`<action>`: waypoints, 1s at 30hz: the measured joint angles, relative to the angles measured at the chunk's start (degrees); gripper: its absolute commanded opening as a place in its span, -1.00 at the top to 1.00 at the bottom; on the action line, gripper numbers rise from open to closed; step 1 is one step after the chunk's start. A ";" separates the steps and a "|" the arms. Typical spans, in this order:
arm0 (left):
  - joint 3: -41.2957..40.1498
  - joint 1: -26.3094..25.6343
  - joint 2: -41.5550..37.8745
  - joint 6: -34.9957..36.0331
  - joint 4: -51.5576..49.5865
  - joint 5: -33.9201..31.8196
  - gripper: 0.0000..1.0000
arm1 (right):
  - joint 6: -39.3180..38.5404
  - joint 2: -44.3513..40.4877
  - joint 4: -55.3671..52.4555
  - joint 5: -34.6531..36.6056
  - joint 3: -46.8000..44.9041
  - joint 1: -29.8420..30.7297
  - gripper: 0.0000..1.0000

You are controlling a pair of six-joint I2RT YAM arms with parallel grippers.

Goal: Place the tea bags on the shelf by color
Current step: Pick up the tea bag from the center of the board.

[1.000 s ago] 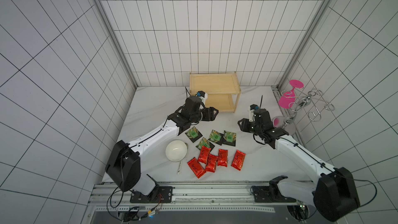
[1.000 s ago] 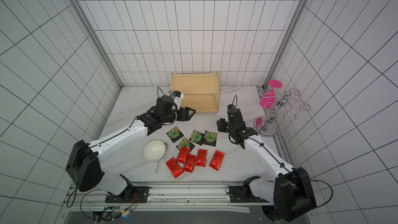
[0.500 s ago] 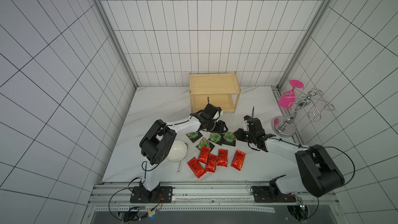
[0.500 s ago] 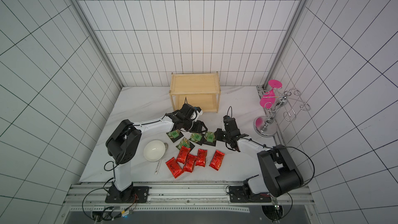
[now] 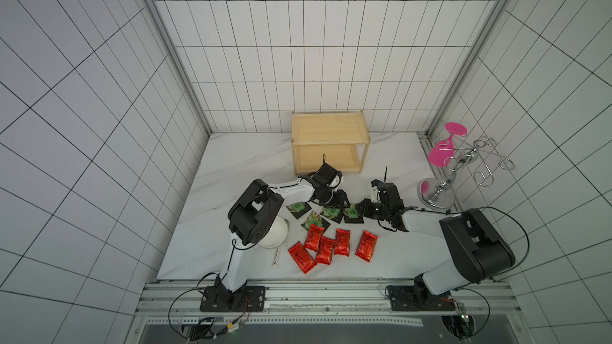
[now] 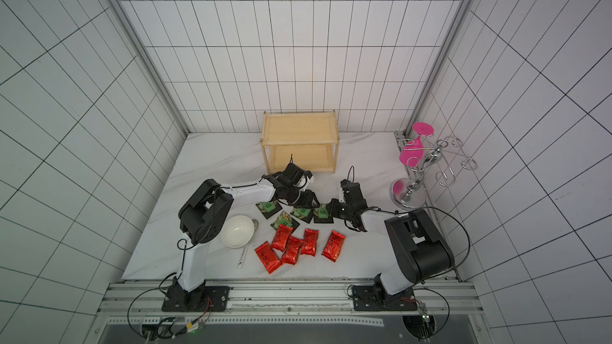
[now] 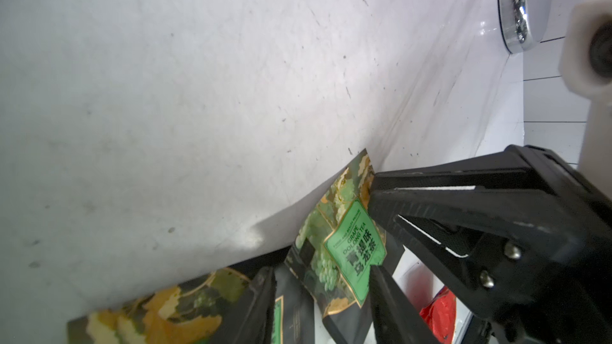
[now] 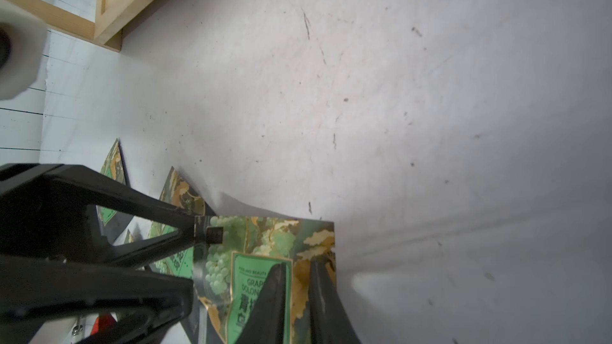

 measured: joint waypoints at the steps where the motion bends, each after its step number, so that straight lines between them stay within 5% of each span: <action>1: 0.11 -0.07 0.02 0.04 0.00 0.11 0.27 | 0.09 0.13 0.52 -0.11 -0.11 0.00 0.63; 15: 0.31 -0.39 0.17 -0.66 0.35 0.61 1.00 | 1.11 0.55 2.43 -0.94 -0.61 -0.55 0.61; 22: 0.09 0.07 -1.75 -0.63 0.13 2.12 1.00 | 1.66 -9.55 -2.25 -2.73 -0.66 -2.91 0.41; 30: -3.32 7.34 -16.61 -0.42 3.41 13.35 1.00 | 0.81 -27.43 -5.64 -10.64 -0.66 -7.30 0.12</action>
